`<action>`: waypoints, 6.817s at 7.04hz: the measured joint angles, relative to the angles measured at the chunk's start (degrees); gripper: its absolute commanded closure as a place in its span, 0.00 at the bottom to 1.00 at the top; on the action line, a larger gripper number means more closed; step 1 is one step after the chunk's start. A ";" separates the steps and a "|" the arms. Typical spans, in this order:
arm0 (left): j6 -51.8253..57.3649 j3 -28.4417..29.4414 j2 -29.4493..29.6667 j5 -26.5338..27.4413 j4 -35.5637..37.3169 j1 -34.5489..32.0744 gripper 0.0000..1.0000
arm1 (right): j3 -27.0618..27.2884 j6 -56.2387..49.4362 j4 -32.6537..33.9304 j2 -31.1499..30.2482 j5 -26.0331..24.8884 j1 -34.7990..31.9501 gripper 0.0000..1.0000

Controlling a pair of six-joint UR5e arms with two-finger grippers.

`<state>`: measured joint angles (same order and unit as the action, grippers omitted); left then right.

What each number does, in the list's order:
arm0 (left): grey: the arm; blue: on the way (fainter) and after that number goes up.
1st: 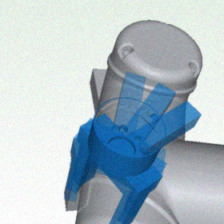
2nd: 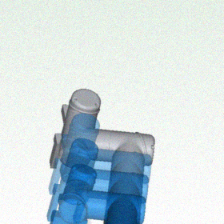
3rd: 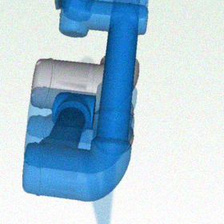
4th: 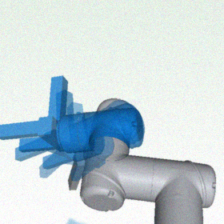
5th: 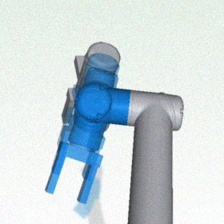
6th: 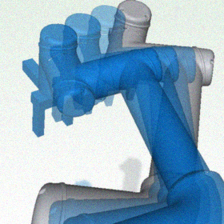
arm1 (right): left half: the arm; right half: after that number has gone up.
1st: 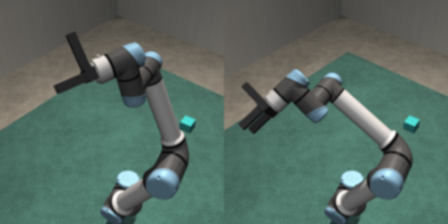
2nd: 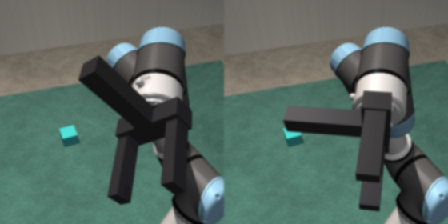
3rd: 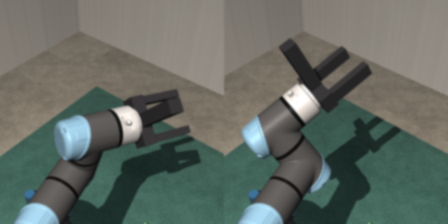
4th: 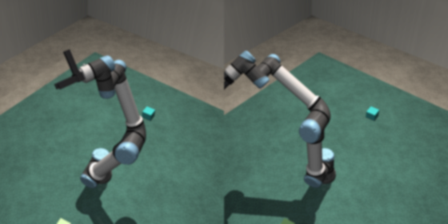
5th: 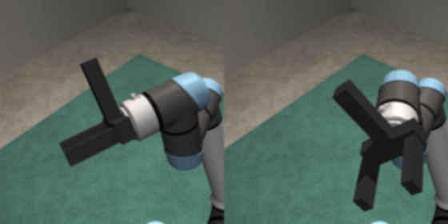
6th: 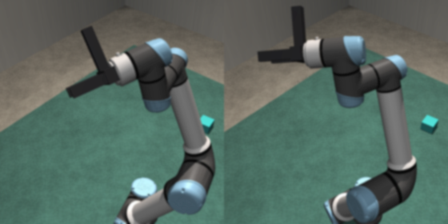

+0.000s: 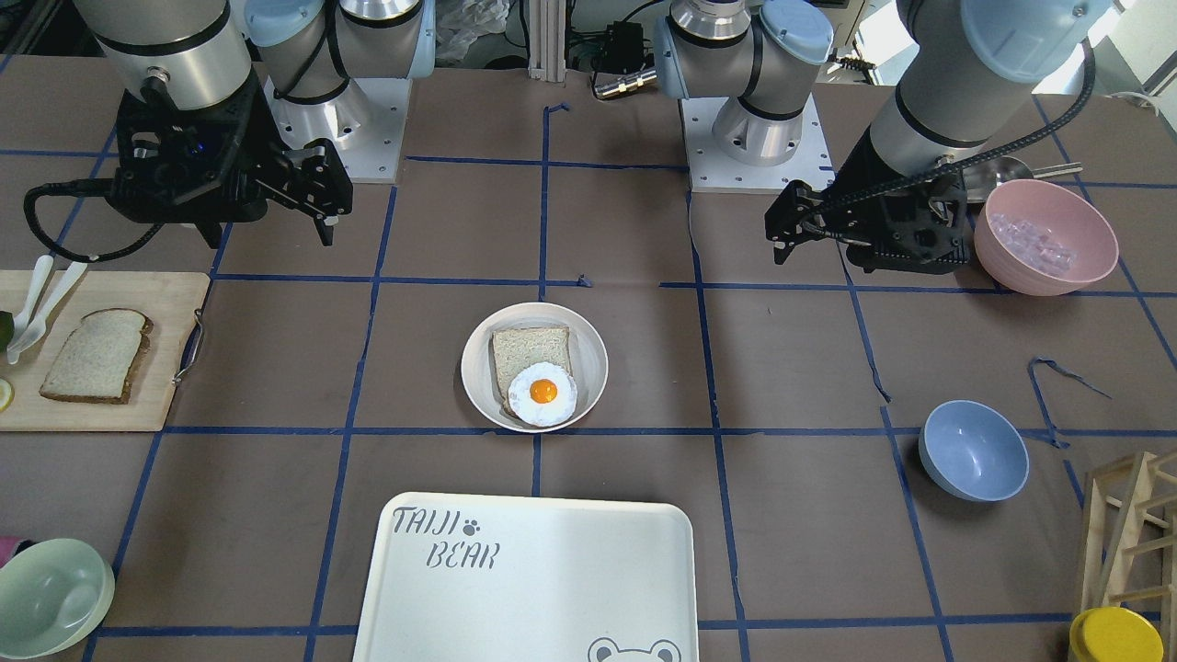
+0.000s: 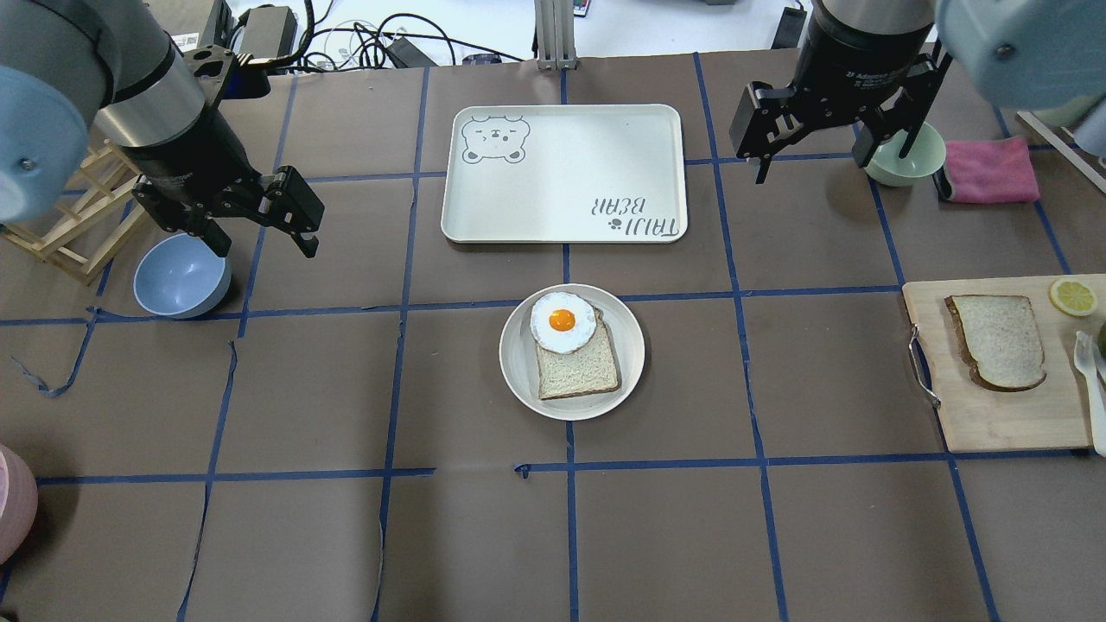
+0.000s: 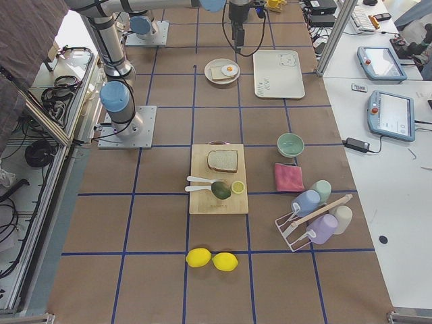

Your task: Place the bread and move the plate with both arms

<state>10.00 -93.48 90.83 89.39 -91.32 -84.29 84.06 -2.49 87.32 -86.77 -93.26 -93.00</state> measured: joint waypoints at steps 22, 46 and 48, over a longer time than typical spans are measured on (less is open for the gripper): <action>0.19 1.19 -0.84 0.35 -0.44 0.00 0.00 | -1.07 4.79 2.86 2.78 0.76 0.62 0.00; 0.19 1.26 -0.70 0.29 -0.44 0.00 0.00 | -1.82 0.20 7.39 2.40 2.42 0.09 0.00; 0.19 1.25 -0.64 0.32 -0.44 0.00 0.00 | -1.57 0.17 7.42 2.40 2.33 0.17 0.00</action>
<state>10.20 -92.23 90.20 89.71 -91.76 -84.29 82.49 -2.32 94.74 -84.38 -90.93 -92.82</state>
